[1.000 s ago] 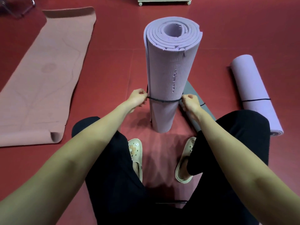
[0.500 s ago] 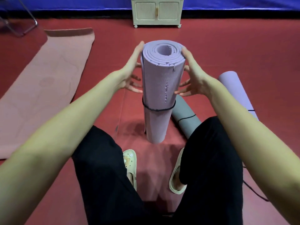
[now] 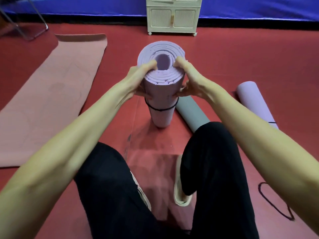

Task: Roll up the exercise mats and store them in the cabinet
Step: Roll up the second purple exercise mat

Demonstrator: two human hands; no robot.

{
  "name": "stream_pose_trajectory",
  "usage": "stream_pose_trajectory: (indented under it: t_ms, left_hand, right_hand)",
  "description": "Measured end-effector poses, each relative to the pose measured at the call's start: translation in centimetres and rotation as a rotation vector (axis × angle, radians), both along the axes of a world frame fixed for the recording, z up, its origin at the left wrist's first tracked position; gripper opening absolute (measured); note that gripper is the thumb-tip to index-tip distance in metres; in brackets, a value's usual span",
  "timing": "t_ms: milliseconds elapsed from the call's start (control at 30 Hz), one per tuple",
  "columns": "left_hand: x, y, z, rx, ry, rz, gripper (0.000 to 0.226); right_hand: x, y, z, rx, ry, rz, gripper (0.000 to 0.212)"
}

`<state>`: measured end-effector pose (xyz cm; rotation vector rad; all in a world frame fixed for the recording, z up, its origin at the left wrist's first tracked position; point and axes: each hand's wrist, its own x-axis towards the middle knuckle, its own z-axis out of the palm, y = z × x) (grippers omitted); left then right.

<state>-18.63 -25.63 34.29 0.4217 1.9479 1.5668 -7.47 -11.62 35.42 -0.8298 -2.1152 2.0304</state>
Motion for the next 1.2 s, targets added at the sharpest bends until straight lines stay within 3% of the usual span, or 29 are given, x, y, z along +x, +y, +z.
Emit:
stream_pose_trajectory:
  t_ms: [133, 267, 333, 433, 500, 633, 767, 967, 1100, 1200]
  left_hand:
    - [-3.8, 1.6, -2.9, 0.066, 0.09, 0.004, 0.047]
    - [-9.3, 4.2, -7.4, 0.123, 0.208, -0.053, 0.056]
    - [-12.4, 5.9, -10.1, 0.142, 0.241, -0.081, 0.068]
    - [-17.4, 8.5, -14.4, 0.077, 0.254, -0.128, 0.094]
    - [-20.0, 9.8, -16.9, -0.021, 0.251, -0.2, 0.097]
    - [-22.0, 10.0, -23.2, -0.174, 0.269, -0.251, 0.104]
    - [-21.3, 8.9, -28.9, -0.36, 0.398, -0.359, 0.117]
    - [-18.9, 8.8, -33.6, -0.462, 0.444, -0.516, 0.101]
    - [-17.5, 7.6, -34.8, -0.549, 0.395, -0.529, 0.037]
    - [-16.7, 4.3, -35.2, -0.605, 0.354, -0.577, 0.024]
  right_hand:
    - [-3.9, 2.0, -3.3, 0.011, 0.131, 0.044, 0.047]
    - [-9.0, 4.7, -8.9, -0.005, 0.228, -0.014, 0.067]
    - [-11.8, 6.3, -11.9, 0.026, 0.263, -0.062, 0.06]
    - [-15.6, 8.1, -16.3, 0.082, 0.314, -0.11, 0.055]
    - [-17.9, 9.4, -19.9, 0.119, 0.319, -0.136, 0.063]
    - [-20.5, 11.3, -28.2, 0.322, 0.039, -0.129, 0.107]
    - [-18.0, 9.9, -32.4, 0.448, -0.092, -0.009, 0.117]
    - [-14.7, 8.6, -36.3, 0.792, -0.297, 0.235, 0.097]
    - [-13.5, 7.2, -38.3, 0.911, -0.566, 0.22, 0.08]
    - [-14.3, 5.4, -38.3, 0.898, -0.689, 0.217, 0.069]
